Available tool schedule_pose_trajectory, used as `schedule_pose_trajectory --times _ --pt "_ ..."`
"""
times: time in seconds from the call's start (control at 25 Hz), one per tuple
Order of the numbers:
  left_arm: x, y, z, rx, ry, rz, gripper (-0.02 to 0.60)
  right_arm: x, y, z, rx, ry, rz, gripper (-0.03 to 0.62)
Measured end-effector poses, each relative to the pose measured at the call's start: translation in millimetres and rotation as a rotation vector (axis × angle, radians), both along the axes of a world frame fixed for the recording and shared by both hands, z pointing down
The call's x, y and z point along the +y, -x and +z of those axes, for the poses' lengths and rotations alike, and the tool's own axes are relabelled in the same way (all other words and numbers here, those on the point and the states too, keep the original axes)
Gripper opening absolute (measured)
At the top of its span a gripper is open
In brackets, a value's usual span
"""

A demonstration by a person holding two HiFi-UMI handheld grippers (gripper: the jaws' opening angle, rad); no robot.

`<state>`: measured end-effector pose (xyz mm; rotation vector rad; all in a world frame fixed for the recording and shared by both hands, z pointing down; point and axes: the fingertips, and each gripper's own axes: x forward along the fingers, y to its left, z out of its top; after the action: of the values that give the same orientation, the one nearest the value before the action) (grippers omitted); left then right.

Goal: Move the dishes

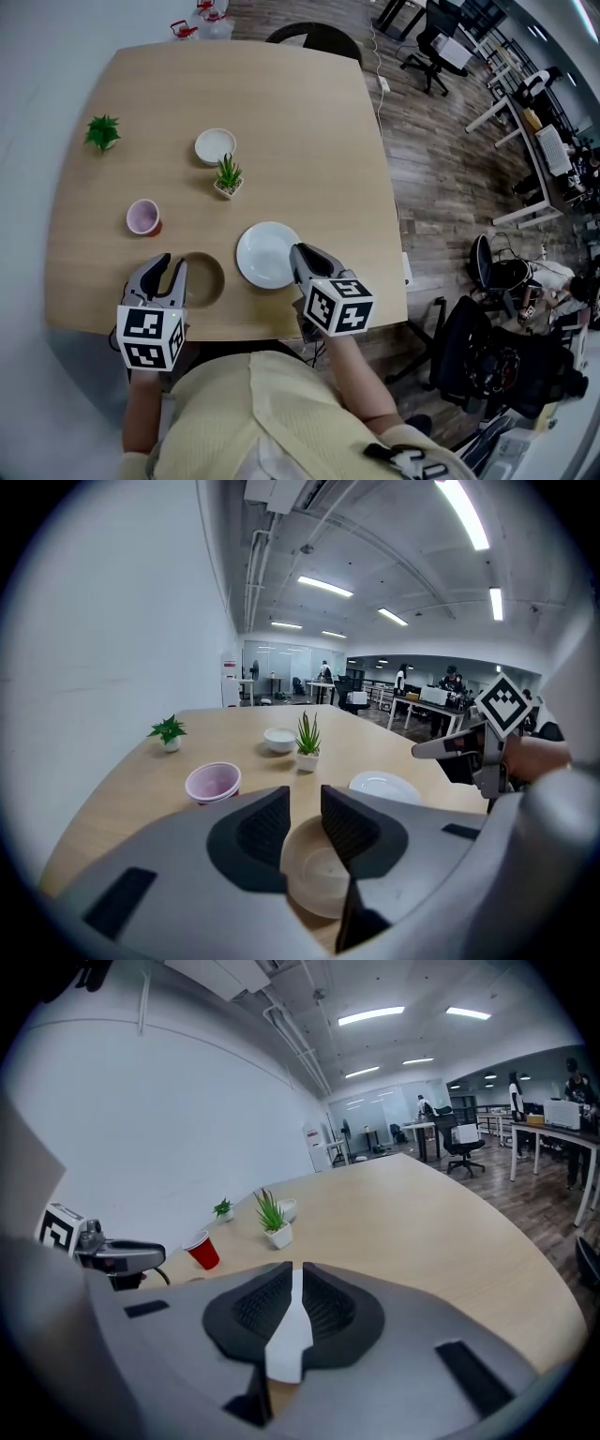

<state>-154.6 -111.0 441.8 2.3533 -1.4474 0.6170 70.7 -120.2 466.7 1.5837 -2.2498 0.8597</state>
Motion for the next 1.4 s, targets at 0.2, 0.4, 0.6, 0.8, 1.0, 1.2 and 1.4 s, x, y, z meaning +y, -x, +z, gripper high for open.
schedule_pose_trajectory --times 0.2,0.4,0.6,0.8,1.0,1.2,1.4 --pt "1.1 -0.2 -4.5 0.0 -0.003 -0.005 0.107 1.2 7.7 -10.0 0.003 -0.022 -0.032 0.038" --pt "1.5 -2.6 -10.6 0.0 -0.009 -0.003 0.104 3.6 10.0 -13.4 0.003 -0.035 -0.043 0.021" --pt "1.9 -3.4 -15.2 0.002 -0.01 -0.005 0.097 5.6 15.3 -25.9 -0.002 -0.071 -0.067 0.015" --pt "2.0 -4.7 -16.4 0.005 -0.01 -0.006 0.092 6.8 18.8 -40.2 0.016 -0.124 -0.085 0.014" --pt "0.3 -3.0 -15.8 0.002 -0.009 -0.004 0.091 6.6 24.6 -44.1 0.008 -0.135 -0.103 0.014" --pt "-0.4 -2.9 -17.4 0.001 -0.012 -0.006 0.091 7.3 23.9 -42.4 0.004 -0.129 -0.104 0.014" --pt "-1.6 -3.6 -18.7 0.0 -0.014 -0.003 0.091 5.9 21.9 -41.4 0.005 -0.124 -0.099 0.014"
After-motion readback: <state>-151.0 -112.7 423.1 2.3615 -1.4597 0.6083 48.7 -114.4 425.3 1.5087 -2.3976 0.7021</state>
